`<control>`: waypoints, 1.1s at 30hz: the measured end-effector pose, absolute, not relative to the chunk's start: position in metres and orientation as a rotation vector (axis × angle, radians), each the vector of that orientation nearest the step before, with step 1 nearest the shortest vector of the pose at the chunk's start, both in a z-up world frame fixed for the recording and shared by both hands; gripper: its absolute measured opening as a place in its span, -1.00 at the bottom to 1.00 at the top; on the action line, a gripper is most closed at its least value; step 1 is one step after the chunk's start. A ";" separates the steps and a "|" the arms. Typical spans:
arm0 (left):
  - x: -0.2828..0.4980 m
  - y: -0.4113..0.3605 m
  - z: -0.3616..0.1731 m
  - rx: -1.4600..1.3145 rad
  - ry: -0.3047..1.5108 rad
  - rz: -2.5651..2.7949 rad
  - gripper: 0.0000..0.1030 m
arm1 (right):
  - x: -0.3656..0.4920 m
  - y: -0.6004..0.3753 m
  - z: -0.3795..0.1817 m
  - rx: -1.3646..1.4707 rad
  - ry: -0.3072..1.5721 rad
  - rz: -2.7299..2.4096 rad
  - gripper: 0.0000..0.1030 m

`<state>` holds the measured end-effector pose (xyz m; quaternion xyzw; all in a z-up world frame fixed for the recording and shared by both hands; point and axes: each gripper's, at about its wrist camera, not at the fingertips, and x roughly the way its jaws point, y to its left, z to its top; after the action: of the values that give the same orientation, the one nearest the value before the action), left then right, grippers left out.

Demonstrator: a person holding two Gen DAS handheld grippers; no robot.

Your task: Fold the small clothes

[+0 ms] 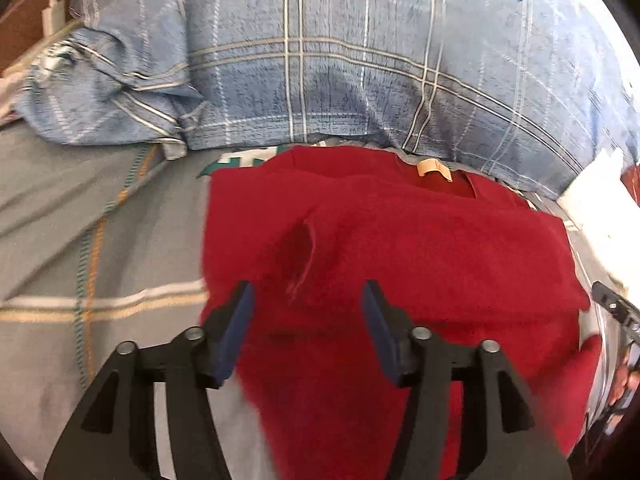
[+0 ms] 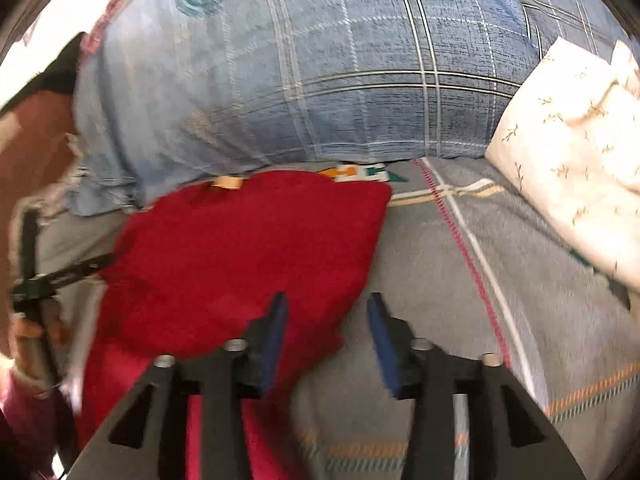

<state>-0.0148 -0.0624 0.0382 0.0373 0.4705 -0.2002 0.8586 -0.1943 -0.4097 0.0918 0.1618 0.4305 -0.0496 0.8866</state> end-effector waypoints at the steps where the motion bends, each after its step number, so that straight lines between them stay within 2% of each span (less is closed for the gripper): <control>1: -0.023 -0.057 0.041 0.089 0.984 -0.420 0.19 | -0.198 -0.408 0.094 0.340 0.895 -0.095 0.15; 7: -0.057 -0.039 0.041 0.067 1.008 -0.427 0.19 | -0.224 -0.384 0.094 0.267 0.929 -0.095 0.17; 20: -0.106 -0.020 0.013 0.039 1.063 -0.396 0.19 | -0.213 -0.348 0.095 0.200 0.926 -0.115 0.19; 33: -0.118 -0.016 0.012 0.029 1.084 -0.417 0.19 | -0.191 -0.363 0.079 0.229 0.947 -0.196 0.30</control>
<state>-0.1179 -0.0157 0.0123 0.0136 0.5120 -0.1968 0.8360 -0.1907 -0.3630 0.0786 0.1097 0.4545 -0.0942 0.8789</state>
